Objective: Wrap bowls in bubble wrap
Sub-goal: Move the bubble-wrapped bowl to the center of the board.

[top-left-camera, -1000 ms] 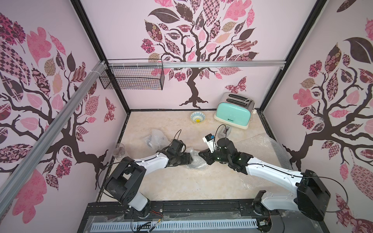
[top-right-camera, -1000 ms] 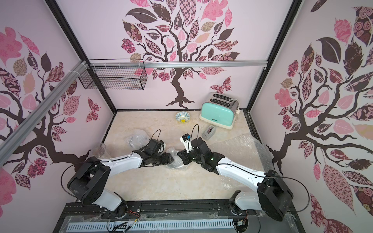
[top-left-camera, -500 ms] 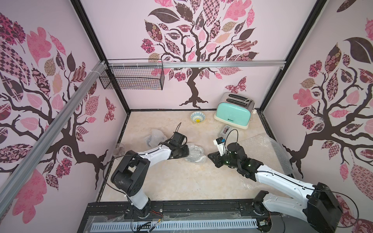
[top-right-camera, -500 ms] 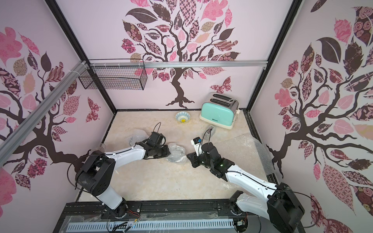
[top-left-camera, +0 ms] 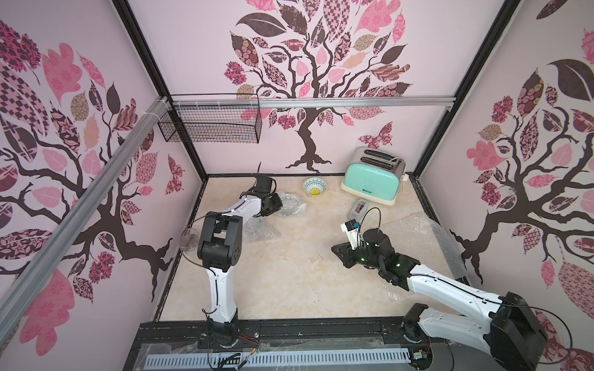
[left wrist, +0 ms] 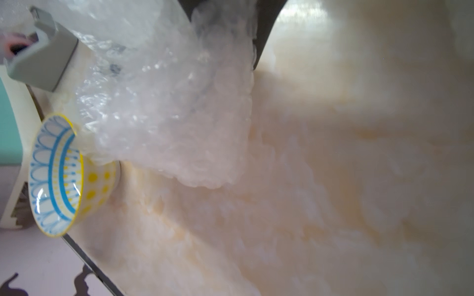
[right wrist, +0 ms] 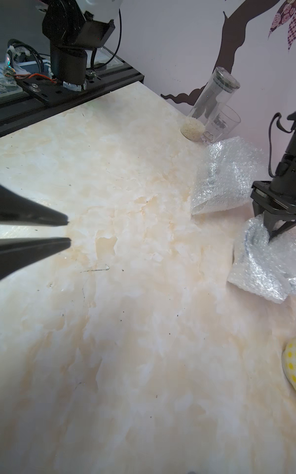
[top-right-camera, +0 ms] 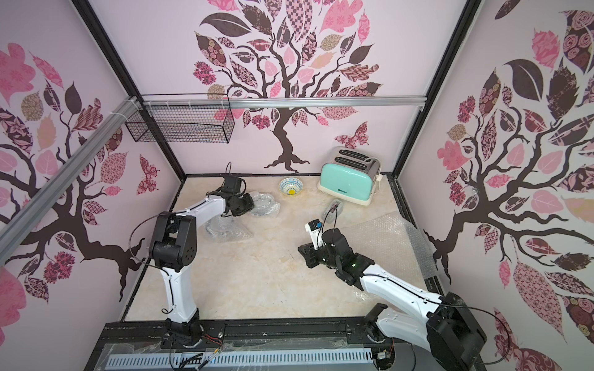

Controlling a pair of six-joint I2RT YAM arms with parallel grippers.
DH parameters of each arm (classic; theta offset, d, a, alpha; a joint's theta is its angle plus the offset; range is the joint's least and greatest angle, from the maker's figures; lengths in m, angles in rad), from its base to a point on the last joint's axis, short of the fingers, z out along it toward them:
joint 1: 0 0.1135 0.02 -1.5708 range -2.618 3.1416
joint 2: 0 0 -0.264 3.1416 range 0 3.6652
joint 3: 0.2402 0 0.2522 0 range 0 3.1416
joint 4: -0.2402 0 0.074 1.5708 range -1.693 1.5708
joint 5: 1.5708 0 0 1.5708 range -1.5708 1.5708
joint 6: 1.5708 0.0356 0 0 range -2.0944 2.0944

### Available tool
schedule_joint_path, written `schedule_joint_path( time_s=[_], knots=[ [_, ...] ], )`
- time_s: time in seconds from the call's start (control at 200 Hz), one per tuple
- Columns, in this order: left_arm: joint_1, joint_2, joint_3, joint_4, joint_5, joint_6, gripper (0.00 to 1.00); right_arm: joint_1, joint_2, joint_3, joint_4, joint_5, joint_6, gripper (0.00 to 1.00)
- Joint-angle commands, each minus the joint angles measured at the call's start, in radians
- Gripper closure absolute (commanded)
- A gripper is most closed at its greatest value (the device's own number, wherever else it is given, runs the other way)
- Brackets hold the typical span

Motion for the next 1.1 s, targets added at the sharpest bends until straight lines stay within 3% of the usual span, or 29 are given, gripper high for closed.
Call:
schedule_joint_path(
  time_s=[0.0, 0.195, 0.39, 0.59, 0.81, 0.92, 1.095],
  knots=[
    [0.004, 0.058, 0.112, -0.045, 0.009, -0.005, 0.81, -0.003, 0.004, 0.002, 0.001, 0.018, 0.006, 0.85],
    [0.024, 0.134, 0.219, -0.11, 0.007, 0.0, 0.68, -0.003, 0.009, -0.004, -0.008, 0.02, 0.006, 0.85],
    [0.059, 0.101, 0.182, -0.119, 0.033, -0.01, 0.5, -0.003, 0.014, 0.0, -0.008, 0.023, 0.006, 0.83],
    [0.09, -0.026, 0.125, -0.128, 0.017, -0.028, 0.36, -0.005, 0.016, 0.006, -0.025, 0.059, 0.003, 0.76],
    [0.095, -0.2, 0.09, -0.171, -0.05, -0.027, 0.29, -0.021, 0.019, 0.011, -0.092, 0.231, 0.035, 0.61],
    [0.094, -0.294, 0.067, -0.18, -0.08, -0.022, 0.26, -0.06, 0.022, -0.005, -0.101, 0.325, 0.064, 0.5],
    [0.082, -0.464, -0.04, -0.167, -0.029, -0.031, 0.26, -0.184, 0.068, 0.008, -0.126, 0.44, 0.091, 0.44]
  ],
)
